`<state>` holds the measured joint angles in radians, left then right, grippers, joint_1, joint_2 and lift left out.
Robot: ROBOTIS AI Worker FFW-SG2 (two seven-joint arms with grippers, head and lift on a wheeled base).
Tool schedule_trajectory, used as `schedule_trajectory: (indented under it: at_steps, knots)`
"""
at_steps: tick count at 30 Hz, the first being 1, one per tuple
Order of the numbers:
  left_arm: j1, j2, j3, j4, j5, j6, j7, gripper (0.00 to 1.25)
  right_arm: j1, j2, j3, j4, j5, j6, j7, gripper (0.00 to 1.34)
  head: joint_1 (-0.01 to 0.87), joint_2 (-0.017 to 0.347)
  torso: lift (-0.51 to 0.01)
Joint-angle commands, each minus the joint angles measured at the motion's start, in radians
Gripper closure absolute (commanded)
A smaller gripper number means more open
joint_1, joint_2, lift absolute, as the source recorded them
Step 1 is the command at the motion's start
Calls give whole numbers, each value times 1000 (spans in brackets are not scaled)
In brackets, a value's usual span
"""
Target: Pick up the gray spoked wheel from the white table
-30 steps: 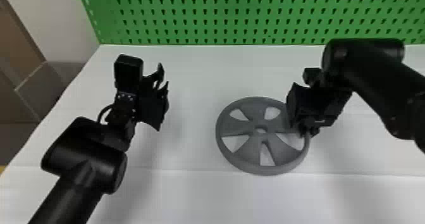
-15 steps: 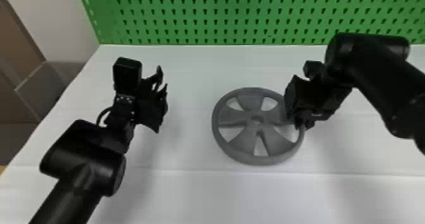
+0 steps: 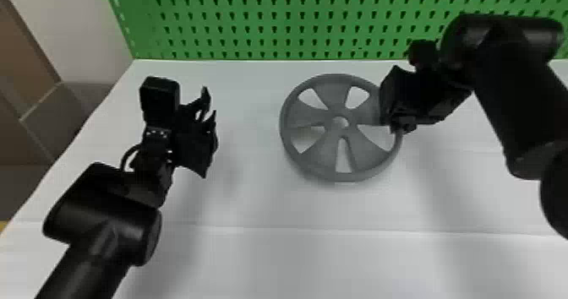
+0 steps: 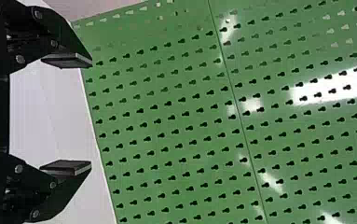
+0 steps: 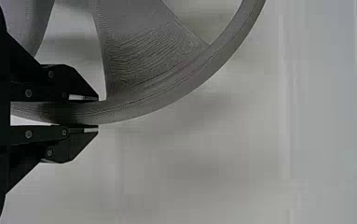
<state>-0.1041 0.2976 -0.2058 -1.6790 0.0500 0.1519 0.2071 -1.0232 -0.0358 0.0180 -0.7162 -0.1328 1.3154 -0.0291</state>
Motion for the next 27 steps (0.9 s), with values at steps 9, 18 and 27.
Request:
schedule_trajectory:
  at_steps: [9,18,27]
  knots:
    - [38,-2,48,-39,4,0,0,476,89,7,-10,-270,-7,-87,21,1092,779,86,-93]
    - [50,-5,68,-57,8,-2,0,478,201,10,-58,-494,-48,-157,24,1092,779,86,-93]
    - [52,-21,75,-59,7,-9,2,478,350,2,-84,-684,-70,-225,23,1092,779,86,-93]
